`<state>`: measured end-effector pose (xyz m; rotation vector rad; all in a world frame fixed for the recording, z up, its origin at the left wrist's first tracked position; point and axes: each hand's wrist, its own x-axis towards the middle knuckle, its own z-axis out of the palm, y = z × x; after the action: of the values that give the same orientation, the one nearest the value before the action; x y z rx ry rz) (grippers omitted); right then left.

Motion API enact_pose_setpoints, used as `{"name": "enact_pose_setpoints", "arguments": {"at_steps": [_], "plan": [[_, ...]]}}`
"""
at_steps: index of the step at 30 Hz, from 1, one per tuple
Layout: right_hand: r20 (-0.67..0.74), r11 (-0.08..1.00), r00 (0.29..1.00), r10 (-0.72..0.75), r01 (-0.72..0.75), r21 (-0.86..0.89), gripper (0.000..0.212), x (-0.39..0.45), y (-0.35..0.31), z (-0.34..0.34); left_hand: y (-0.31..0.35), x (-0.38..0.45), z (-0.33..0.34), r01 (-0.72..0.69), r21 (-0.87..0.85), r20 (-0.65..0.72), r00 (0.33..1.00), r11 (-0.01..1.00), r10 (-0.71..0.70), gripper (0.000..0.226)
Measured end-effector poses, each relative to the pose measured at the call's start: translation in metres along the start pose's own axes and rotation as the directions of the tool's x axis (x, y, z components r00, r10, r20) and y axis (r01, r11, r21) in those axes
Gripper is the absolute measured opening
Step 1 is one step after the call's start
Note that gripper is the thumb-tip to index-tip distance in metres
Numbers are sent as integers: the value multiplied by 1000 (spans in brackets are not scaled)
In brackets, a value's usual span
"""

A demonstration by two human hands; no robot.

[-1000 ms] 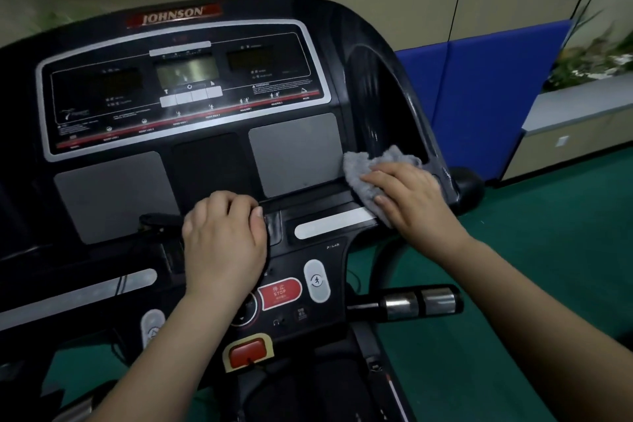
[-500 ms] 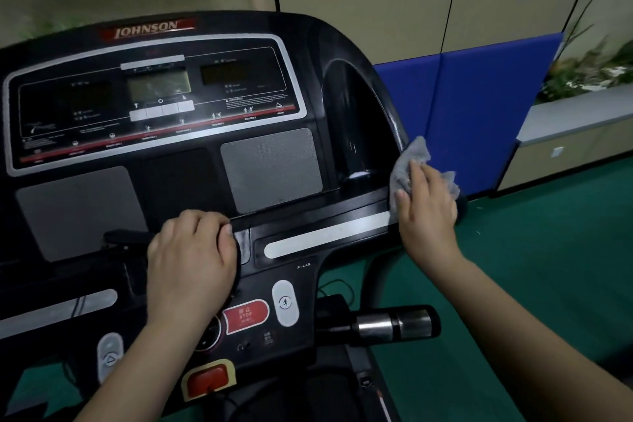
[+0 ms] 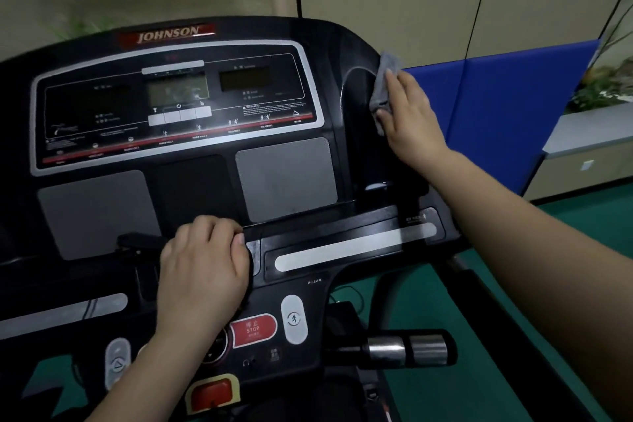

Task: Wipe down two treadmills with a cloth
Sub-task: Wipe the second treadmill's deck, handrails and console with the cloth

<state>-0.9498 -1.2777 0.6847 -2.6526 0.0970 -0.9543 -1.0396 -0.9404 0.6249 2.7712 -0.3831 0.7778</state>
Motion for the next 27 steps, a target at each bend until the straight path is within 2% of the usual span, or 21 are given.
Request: {"name": "enact_pose_setpoints", "arguments": {"at_steps": [5,11,15,20,24,27], "plan": [[-6,994,995,-97,97,-46,54,43,-17,-2,-1,1,0,-7,3,5,1000,1000,7,31],[18,981,981,-191,192,-22,49,86,-47,-7,-3,2,1,-3,6,10,1000,1000,2,31],[73,969,968,-240,244,-41,50,103,-74,-7,-3,2,2,-4,3,5,1000,1000,4,31],[106,959,953,-284,284,12,57,88,-88,-5,-4,1,3,-7,-2,-6,1000,1000,7,31],[87,969,965,-248,245,43,49,56,-89,5,-5,2,4,-12,-7,-10,1000,1000,12,32],[78,972,972,-220,211,100,51,35,-91,8,-6,1,4,-12,-4,-5,1000,1000,12,33]]}}
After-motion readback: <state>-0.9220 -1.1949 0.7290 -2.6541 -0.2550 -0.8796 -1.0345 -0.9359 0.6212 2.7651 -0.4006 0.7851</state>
